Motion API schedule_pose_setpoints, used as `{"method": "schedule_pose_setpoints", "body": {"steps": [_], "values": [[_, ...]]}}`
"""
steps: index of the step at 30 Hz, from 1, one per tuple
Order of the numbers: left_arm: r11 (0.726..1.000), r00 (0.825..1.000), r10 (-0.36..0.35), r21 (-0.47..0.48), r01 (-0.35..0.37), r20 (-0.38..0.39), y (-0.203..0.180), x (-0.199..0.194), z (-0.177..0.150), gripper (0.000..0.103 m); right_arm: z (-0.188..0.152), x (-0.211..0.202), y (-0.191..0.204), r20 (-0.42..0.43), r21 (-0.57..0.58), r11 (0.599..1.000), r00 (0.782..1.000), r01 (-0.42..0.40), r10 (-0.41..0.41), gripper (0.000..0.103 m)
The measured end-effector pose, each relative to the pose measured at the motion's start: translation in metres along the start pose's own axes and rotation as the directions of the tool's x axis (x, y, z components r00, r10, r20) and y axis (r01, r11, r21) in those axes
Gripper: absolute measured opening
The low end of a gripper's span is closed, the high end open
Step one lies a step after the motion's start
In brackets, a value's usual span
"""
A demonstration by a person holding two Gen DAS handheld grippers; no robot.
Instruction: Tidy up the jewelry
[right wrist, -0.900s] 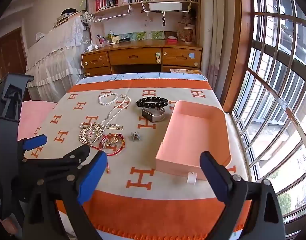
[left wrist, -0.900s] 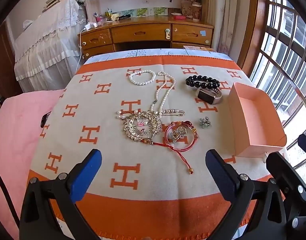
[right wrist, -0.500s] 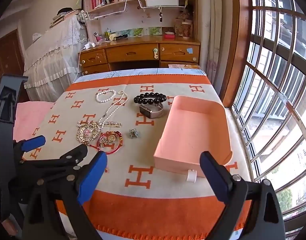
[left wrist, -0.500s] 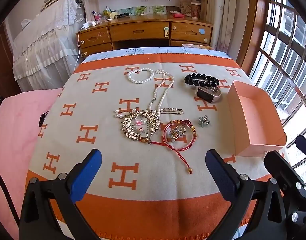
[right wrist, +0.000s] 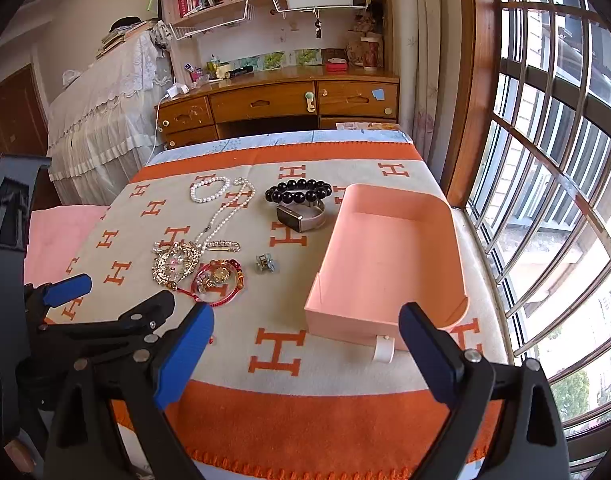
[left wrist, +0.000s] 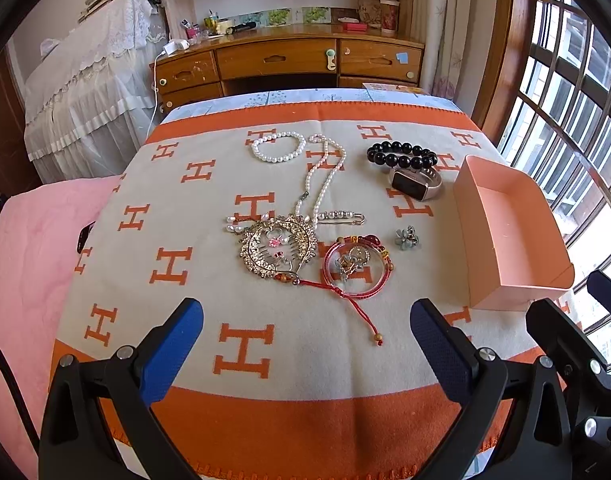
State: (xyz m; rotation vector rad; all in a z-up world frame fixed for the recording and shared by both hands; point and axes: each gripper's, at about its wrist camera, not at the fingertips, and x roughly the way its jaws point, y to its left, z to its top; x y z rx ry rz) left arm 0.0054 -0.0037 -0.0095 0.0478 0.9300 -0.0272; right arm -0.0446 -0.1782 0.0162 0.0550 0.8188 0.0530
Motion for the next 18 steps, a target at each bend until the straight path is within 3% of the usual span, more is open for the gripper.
{"method": "schedule_pose_setpoints", "body": {"steps": [18], "values": [[1.0,0.999,-0.024,-0.014,0.023,-0.042,0.0029,0.0094,-0.0018,0.101,-0.0029,0.0044,0.0,-0.015,0.007,1.0,1.0,-0.006,0.007,0.095]]}}
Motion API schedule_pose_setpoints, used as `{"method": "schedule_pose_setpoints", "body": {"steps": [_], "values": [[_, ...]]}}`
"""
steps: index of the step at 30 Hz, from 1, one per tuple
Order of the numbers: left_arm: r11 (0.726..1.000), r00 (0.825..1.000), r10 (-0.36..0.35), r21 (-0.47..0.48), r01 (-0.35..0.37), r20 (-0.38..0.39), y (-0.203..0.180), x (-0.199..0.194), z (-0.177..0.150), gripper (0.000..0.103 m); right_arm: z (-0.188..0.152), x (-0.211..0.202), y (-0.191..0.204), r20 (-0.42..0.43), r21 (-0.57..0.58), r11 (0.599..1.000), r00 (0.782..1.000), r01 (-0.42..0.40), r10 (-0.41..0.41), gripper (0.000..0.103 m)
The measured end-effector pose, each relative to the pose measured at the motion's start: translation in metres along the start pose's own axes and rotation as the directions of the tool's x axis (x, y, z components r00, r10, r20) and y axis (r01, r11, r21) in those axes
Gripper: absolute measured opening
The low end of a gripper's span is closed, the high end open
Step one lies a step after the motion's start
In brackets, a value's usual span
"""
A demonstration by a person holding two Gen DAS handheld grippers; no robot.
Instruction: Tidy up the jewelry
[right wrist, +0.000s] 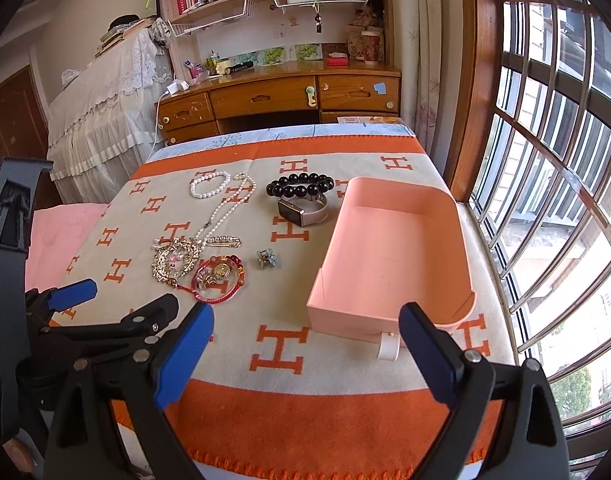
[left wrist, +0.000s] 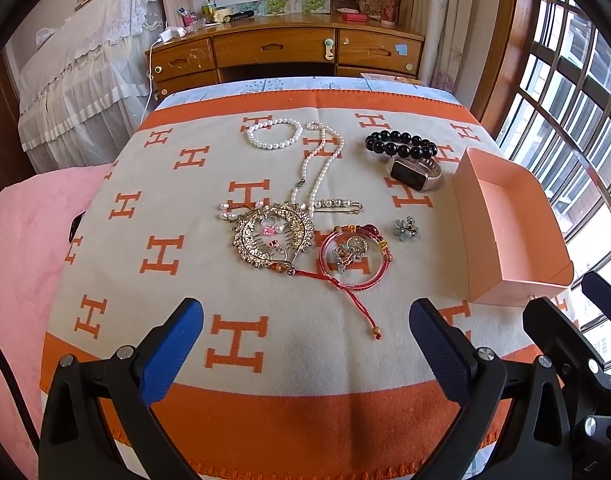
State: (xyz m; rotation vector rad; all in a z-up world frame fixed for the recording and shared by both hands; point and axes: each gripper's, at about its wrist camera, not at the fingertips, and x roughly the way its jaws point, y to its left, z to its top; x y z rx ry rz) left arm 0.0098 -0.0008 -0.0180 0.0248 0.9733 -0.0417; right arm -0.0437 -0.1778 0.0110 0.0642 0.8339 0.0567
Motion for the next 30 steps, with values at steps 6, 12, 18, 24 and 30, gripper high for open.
{"method": "schedule_pose_setpoints", "body": {"steps": [6,12,18,24,30], "values": [[1.0,1.0,0.009,0.001,-0.009,-0.025,-0.001,0.005,-0.001,0.101,-0.003,0.007,0.003,-0.016,-0.004,1.0,1.0,0.008,-0.008,0.095],[1.0,1.0,0.015,-0.002,-0.015,-0.018,0.0,0.004,-0.001,0.101,-0.002,0.006,0.004,-0.015,-0.012,1.0,1.0,0.005,-0.006,0.095],[1.0,1.0,0.017,-0.011,-0.017,-0.003,0.004,0.0,0.002,0.101,0.004,0.003,0.008,-0.007,-0.035,0.999,1.0,-0.002,0.001,0.094],[1.0,1.0,0.025,-0.007,-0.025,0.01,0.008,-0.005,0.009,0.101,0.013,0.004,0.012,-0.011,-0.067,0.998,1.0,-0.021,0.02,0.092],[1.0,1.0,0.018,0.017,-0.018,0.014,0.009,-0.01,0.023,0.101,0.028,0.007,0.014,-0.042,-0.092,0.994,0.998,-0.058,0.055,0.085]]}}
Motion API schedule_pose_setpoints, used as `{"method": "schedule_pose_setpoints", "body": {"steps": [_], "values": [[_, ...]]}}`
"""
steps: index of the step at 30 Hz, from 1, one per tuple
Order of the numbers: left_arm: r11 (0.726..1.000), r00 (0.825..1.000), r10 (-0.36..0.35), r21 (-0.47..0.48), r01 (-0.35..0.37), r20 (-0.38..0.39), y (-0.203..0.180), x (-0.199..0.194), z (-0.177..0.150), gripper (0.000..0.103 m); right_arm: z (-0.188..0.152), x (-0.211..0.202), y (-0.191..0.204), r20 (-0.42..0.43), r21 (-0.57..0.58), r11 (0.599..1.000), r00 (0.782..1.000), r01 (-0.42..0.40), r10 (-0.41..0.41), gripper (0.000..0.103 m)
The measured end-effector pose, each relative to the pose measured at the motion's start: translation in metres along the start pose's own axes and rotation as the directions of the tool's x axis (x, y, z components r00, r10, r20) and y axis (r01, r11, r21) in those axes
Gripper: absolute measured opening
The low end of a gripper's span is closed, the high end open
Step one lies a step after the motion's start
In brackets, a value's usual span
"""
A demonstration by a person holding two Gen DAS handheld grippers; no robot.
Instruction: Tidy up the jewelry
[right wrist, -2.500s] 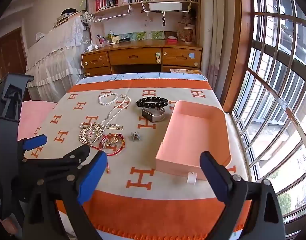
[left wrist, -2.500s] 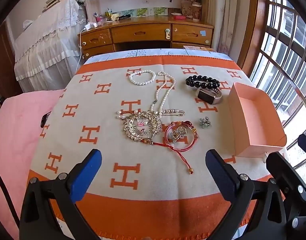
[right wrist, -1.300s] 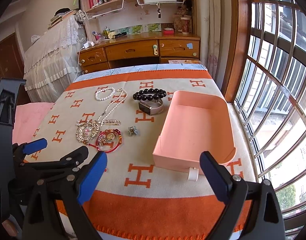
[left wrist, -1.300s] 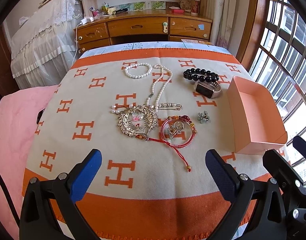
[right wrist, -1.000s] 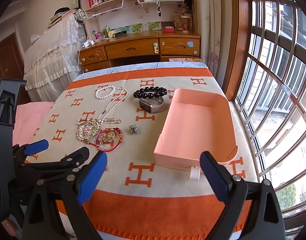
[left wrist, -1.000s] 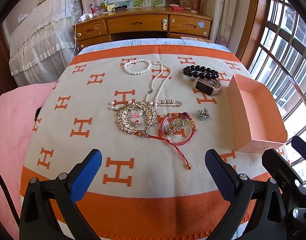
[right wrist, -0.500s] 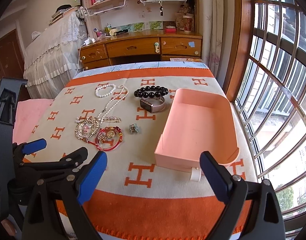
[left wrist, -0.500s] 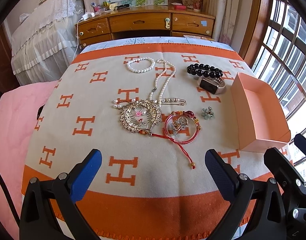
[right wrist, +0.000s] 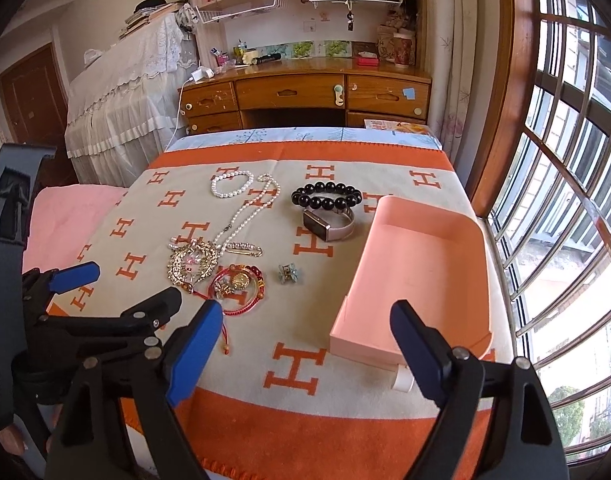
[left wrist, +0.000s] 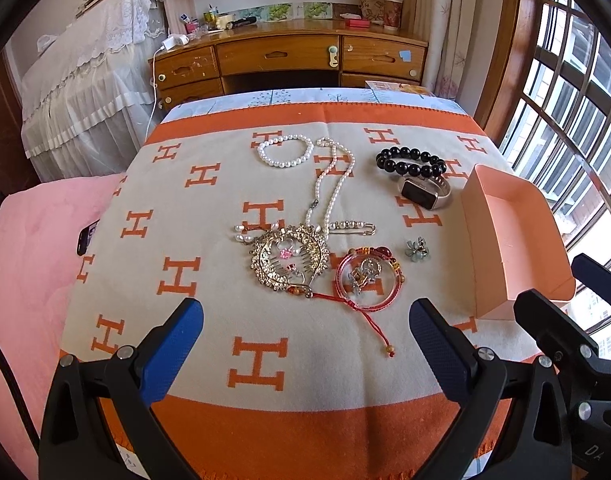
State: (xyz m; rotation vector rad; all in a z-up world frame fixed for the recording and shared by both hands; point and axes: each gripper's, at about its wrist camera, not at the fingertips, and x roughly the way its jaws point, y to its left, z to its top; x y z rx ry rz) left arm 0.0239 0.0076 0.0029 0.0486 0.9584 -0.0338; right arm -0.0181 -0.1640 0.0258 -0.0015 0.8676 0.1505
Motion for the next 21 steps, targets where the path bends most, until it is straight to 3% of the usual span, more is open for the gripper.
{"method": "schedule_pose_setpoints", "body": {"steps": [6,12,21], "values": [[0.999,1.0,-0.009,0.048,0.008,0.014,-0.003,-0.005,0.021,0.101,0.024,-0.002,-0.001,-0.002,-0.051,0.999,1.0,-0.014,0.014,0.079],[0.996,0.999,-0.045,0.08,0.045,-0.008,-0.004,-0.003,0.053,0.101,0.053,-0.011,-0.006,0.046,-0.102,0.994,0.999,0.025,-0.02,0.076],[0.992,0.988,-0.123,0.024,0.125,-0.09,0.0,0.021,0.117,0.101,0.11,0.007,-0.018,0.016,-0.132,0.991,1.0,0.025,-0.023,0.06]]}}
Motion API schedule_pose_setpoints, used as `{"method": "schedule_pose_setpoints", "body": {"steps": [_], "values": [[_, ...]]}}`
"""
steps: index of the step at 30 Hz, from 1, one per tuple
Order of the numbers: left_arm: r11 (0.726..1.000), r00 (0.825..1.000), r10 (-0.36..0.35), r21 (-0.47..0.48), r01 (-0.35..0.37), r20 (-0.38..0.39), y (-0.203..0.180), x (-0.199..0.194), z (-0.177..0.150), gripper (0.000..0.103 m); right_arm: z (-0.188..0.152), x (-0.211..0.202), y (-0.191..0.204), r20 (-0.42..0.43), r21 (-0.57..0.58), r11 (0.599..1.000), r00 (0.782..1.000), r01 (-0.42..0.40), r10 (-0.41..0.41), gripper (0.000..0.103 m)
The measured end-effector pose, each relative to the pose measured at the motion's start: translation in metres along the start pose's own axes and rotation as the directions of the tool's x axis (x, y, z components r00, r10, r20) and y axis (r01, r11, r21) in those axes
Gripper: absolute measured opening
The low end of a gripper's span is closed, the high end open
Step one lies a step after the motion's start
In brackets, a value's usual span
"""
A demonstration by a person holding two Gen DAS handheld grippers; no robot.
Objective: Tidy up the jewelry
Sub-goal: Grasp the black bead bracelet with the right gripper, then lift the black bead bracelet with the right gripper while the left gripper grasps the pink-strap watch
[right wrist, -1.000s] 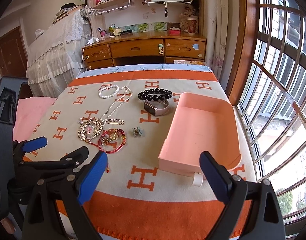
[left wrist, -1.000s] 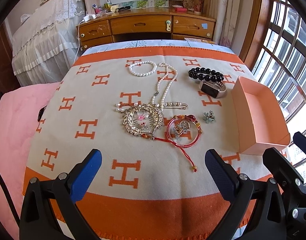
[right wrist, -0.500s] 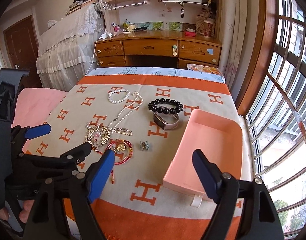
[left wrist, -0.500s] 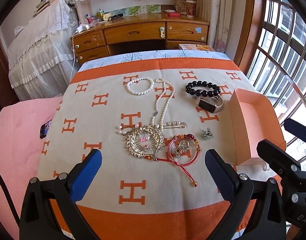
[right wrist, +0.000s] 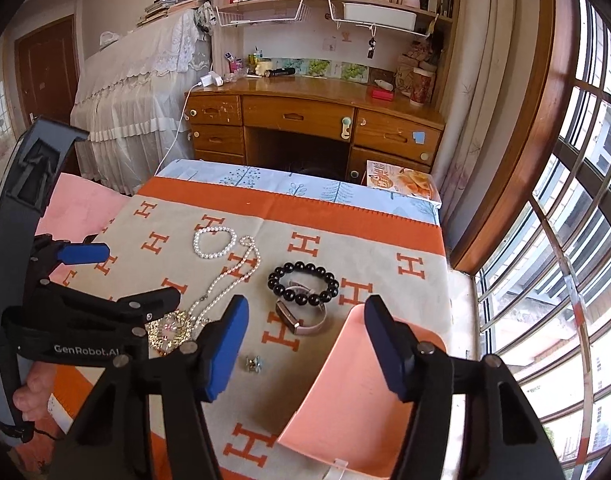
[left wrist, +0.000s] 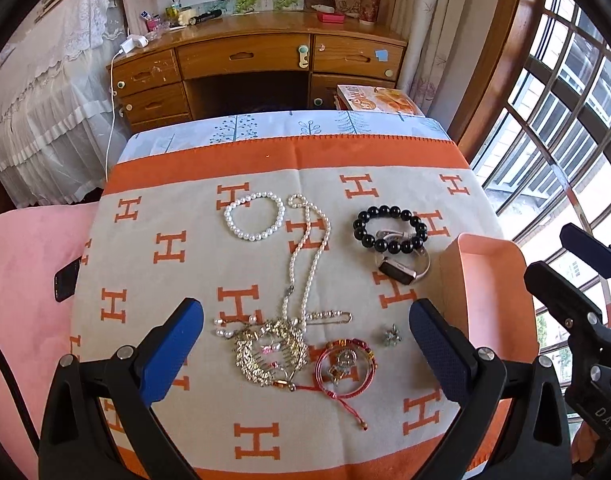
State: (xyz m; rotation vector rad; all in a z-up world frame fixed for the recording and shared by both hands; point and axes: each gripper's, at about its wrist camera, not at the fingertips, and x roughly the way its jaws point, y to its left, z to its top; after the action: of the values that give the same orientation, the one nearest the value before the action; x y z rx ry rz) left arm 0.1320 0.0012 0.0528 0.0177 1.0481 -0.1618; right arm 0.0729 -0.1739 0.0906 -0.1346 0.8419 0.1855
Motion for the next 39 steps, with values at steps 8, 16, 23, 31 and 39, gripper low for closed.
{"method": "schedule_pose_setpoints", "body": {"steps": [8,16,23,31,39], "values": [[0.999,0.999,0.031,-0.011,-0.031,-0.024,-0.002,0.041,0.028,0.101,0.038,0.091,-0.028,-0.202,0.109,0.993,0.977,-0.044,0.066,0.044],[1.0,0.995,0.013,0.01,-0.012,-0.104,-0.016,0.093,0.031,0.101,0.03,0.183,-0.052,-0.405,0.225,0.974,0.911,0.015,0.079,0.032],[1.0,0.99,0.002,0.013,0.0,-0.139,-0.019,0.112,0.032,0.101,0.021,0.218,-0.046,-0.495,0.22,0.975,0.863,0.009,0.104,0.024],[1.0,0.99,-0.009,-0.01,0.008,-0.142,-0.016,0.115,0.038,0.101,0.018,0.214,-0.034,-0.454,0.163,0.987,0.889,0.011,0.065,0.015],[1.0,0.99,-0.023,0.008,0.024,-0.137,-0.028,0.117,0.044,0.101,0.032,0.159,-0.068,-0.254,0.34,0.94,0.96,-0.025,0.117,0.015]]}}
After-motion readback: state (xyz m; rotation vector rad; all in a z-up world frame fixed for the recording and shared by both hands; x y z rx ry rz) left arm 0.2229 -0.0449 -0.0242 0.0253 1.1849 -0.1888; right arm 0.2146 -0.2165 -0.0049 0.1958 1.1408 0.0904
